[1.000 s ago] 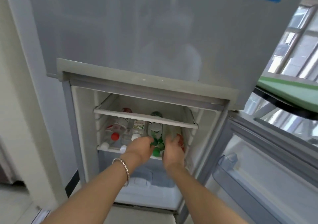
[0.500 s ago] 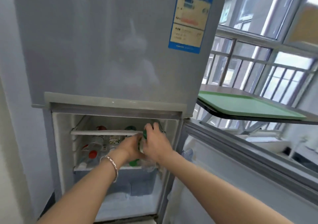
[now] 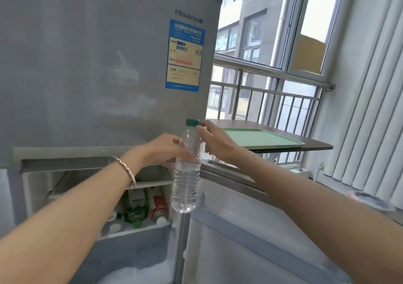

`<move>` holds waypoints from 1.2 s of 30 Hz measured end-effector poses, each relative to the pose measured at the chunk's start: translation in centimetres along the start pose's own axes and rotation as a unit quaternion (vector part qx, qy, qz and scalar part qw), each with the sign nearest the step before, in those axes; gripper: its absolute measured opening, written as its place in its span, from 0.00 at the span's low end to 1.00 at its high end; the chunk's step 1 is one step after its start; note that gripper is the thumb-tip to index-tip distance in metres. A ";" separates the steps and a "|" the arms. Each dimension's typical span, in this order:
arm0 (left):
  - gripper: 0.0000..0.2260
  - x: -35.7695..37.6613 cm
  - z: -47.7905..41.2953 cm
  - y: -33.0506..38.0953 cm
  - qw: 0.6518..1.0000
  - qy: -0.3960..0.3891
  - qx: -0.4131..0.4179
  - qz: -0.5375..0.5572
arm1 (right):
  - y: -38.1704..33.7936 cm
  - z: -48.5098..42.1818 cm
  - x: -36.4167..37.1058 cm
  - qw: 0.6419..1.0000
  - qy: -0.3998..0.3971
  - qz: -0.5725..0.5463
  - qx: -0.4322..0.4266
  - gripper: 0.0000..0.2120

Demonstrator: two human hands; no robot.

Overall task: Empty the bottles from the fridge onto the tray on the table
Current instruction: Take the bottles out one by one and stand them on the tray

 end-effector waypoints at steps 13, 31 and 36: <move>0.38 0.3 -9.6 15.3 0.969 0.190 0.158 0.015 | 7.4 -2.6 -9.4 0.992 0.124 -0.019 0.017 0.36; 0.32 4.3 -21.7 6.2 0.979 0.125 -0.025 0.158 | 14.3 -17.4 -4.6 0.992 0.062 -0.067 0.081 0.39; 0.32 5.0 -20.6 6.8 0.984 0.125 -0.022 0.128 | 13.7 -15.6 -5.1 0.990 0.072 -0.042 0.109 0.40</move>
Point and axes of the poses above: each hand's wrist, its own z-axis away from the middle knuckle, its own x-axis out of the palm, y = z × x, the point moved 3 cm from there along -z, towards the middle knuckle, and after that the axes turned 4 degrees about -y, right-handed, at the moved point
